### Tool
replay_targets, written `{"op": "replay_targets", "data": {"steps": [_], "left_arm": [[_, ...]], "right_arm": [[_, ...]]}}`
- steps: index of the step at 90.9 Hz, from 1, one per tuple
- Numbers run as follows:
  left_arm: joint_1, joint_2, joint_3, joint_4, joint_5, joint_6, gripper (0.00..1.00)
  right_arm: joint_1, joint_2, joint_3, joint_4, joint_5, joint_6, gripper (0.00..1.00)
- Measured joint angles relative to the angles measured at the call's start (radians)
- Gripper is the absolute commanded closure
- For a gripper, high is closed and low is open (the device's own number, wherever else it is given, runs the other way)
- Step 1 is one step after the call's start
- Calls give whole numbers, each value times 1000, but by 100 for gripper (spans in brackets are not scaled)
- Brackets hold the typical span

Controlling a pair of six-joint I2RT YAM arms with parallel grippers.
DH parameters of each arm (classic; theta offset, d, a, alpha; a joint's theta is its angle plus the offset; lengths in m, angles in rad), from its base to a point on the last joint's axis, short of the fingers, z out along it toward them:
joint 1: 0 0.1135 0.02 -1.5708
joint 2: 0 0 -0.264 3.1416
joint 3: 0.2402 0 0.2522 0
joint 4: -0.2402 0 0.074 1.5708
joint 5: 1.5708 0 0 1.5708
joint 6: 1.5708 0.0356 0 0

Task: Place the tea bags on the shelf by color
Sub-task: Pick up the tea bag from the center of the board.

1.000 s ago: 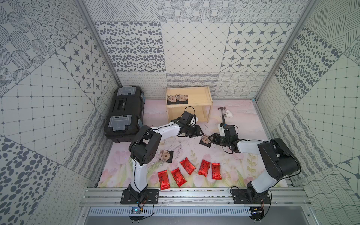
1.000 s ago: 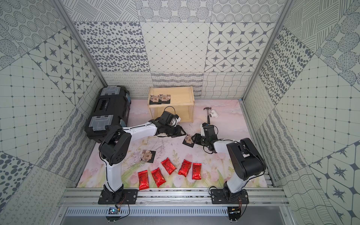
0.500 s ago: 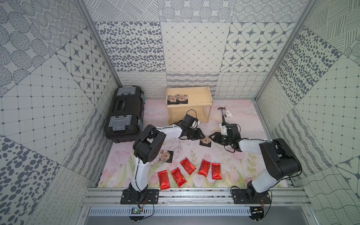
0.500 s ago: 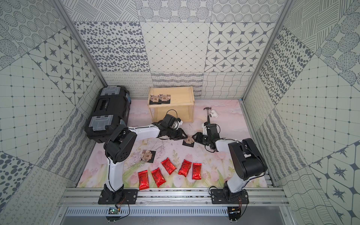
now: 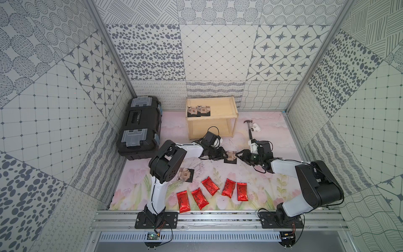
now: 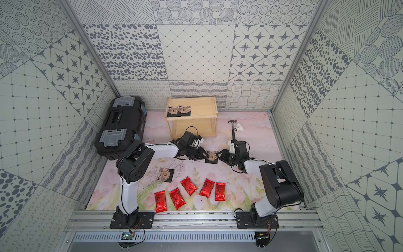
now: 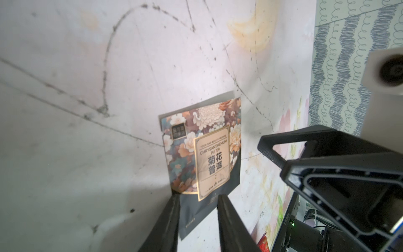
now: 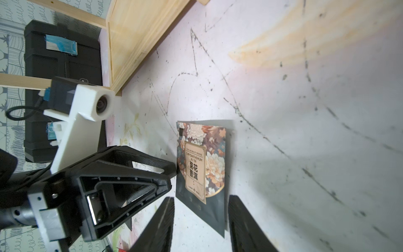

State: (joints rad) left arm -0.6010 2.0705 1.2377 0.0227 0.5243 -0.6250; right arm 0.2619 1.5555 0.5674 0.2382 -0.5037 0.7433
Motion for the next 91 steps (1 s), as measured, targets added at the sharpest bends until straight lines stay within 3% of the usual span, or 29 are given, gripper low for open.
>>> {"op": "replay_targets", "data": {"steps": [70,91], "left_arm": [[0,-3,-23,48,5,-8,66],[0,-3,-24,48,5,-7,66]], "right_arm": [[-50,215,-10,313,-165,188,59],[-43,233,-10,359,-179,240,75]]}}
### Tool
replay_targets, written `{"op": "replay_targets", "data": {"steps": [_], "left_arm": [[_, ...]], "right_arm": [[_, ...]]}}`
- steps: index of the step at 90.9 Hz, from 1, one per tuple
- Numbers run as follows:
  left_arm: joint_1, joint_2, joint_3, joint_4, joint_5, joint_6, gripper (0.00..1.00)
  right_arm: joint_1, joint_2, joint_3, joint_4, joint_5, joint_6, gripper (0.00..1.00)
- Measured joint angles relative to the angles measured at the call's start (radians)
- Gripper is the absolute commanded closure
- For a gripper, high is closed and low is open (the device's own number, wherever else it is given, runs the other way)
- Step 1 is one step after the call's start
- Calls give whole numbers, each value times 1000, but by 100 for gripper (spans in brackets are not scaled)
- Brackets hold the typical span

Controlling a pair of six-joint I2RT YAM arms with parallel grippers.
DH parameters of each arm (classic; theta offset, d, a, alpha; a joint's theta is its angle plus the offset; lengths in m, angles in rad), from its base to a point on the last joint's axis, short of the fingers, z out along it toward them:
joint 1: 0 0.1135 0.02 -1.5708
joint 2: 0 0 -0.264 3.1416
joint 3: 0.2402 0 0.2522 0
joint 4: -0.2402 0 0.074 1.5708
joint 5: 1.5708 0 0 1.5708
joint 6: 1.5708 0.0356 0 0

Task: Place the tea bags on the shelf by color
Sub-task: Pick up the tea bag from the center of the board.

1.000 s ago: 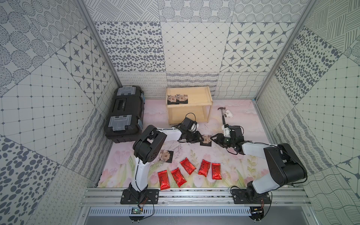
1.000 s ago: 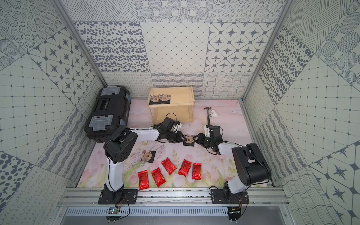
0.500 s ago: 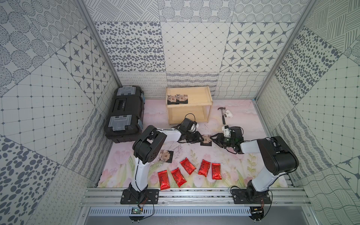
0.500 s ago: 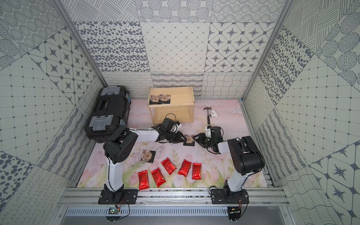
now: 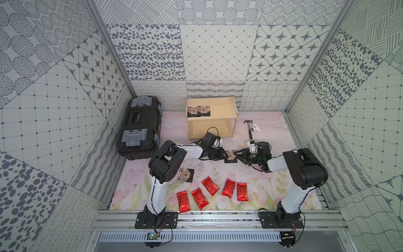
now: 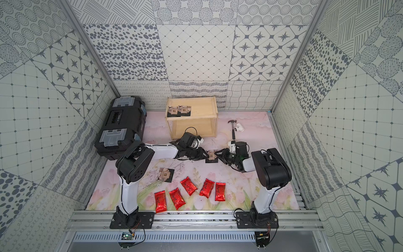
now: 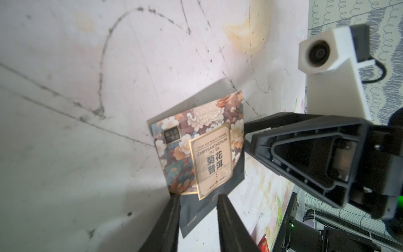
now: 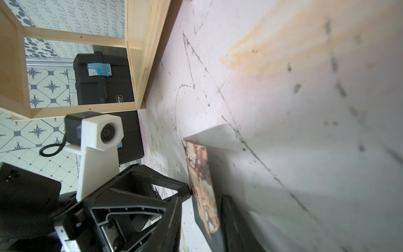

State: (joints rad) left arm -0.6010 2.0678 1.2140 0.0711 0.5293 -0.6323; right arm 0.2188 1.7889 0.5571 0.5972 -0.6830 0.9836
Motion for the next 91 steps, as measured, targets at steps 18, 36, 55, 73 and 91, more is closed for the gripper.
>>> {"op": "replay_targets", "data": {"steps": [18,36,55,73,91], "left_arm": [[0,-11,-16,8,-2,0,66],[0,-43,-26,-8,-11,1,62],[20,-153,-33,-30,-12,-4,52],[76,-277,-71,-29,11,-40,40],[132,-346,-111,8,63,-105,34]], "right_arm": [[17,8,2,17,-4,14,93],[18,11,2,21,-3,15,100],[14,-55,-2,-10,-5,-4,100],[4,-182,-7,-11,-52,-31,100],[11,-315,-35,-24,-97,-42,100]]}}
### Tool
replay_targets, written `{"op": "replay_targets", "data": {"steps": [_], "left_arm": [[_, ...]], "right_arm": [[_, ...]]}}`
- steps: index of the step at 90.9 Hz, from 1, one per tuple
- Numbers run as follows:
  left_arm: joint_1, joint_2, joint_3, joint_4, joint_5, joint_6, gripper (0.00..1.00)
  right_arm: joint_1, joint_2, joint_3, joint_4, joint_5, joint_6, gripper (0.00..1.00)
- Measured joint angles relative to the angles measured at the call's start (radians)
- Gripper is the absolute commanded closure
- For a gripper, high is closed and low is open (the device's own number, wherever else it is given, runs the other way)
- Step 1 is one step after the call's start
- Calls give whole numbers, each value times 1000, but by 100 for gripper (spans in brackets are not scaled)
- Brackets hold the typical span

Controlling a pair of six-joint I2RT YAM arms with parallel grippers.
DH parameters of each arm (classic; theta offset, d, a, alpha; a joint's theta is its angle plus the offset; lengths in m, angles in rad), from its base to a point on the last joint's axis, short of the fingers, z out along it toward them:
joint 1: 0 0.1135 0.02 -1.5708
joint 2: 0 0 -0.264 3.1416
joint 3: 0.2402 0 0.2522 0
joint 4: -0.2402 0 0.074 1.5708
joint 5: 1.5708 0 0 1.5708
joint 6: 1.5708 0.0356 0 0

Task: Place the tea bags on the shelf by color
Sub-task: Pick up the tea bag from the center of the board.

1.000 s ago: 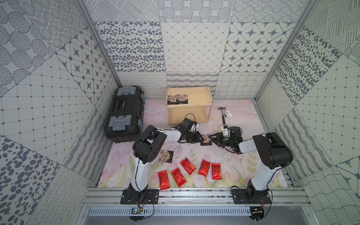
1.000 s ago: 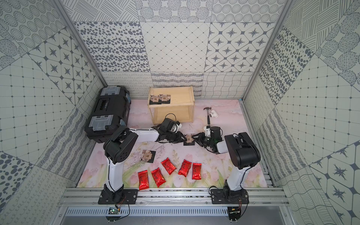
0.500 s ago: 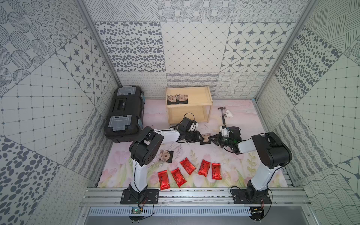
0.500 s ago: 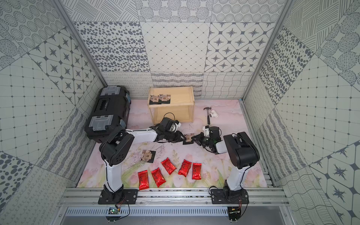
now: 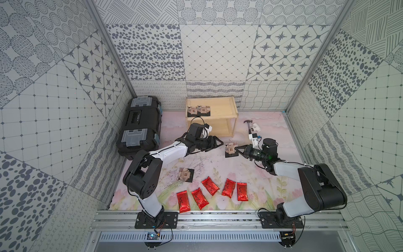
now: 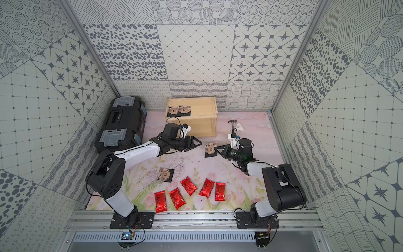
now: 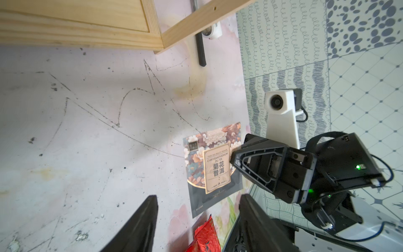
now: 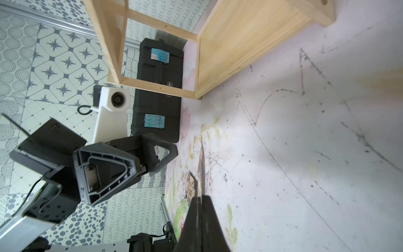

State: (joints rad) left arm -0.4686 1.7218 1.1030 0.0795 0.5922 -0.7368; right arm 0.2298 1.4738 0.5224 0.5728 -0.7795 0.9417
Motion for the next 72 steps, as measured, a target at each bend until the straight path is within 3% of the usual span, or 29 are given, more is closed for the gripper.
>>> {"op": "replay_targets", "data": {"steps": [42,72], "left_arm": [[15,-10,-66,190,127,-151,35],[19,-55,-106,232,156,-184,75]], "right_arm": [[115,-43,48,3,-13,13,100],[119,-10,58,6,-13,16,100]]}}
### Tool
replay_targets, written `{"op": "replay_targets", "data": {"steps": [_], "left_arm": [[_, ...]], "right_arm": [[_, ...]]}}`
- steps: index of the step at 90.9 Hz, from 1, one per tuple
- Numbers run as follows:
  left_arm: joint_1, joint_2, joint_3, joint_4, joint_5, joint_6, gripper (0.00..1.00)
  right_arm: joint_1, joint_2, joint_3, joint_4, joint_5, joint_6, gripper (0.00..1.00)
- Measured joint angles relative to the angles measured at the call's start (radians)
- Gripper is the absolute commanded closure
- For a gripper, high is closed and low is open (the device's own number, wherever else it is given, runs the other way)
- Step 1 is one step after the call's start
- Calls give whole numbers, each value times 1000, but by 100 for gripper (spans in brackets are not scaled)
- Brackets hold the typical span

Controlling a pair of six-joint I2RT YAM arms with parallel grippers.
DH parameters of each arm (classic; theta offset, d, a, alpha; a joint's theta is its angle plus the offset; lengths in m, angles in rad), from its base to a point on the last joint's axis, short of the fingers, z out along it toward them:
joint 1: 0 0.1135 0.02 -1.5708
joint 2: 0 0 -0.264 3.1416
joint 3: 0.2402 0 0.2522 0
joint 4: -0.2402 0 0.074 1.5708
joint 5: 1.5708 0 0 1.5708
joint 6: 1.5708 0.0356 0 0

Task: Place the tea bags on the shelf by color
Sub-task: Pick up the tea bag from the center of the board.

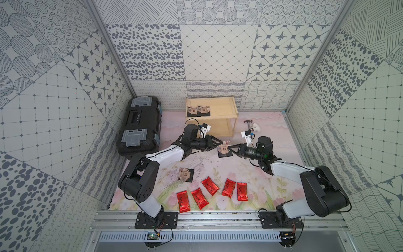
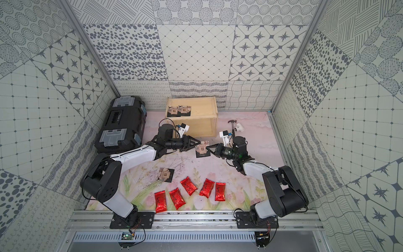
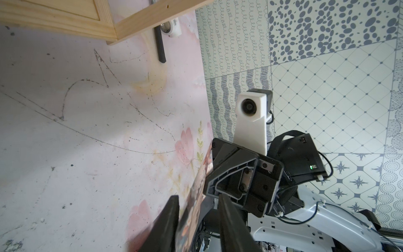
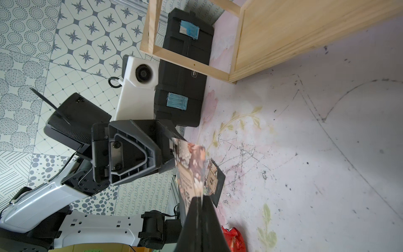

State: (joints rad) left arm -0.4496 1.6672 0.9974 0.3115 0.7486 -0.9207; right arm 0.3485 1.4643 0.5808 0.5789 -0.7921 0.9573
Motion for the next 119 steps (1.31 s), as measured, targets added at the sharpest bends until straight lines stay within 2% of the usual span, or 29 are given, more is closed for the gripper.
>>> {"op": "replay_targets", "data": {"steps": [25,40,48,59,76,119], "left_arm": [[4,-23,-1,-8,3,13,100],[5,-30,11,-33,6,24,100],[6,-39,28,-63,4,36,100],[7,-50,54,-77,1,55,100],[7,-59,68,-95,0,68,100],[19,-64,49,-91,-1,72,100]], "right_arm": [[0,-1,1,-13,0,-7,99],[1,-2,3,-14,0,-20,91],[1,-11,9,-35,2,-27,78],[-5,-42,10,-95,8,-57,69],[-27,-112,10,-148,15,-83,62],[-57,-166,10,-188,15,-98,48]]}}
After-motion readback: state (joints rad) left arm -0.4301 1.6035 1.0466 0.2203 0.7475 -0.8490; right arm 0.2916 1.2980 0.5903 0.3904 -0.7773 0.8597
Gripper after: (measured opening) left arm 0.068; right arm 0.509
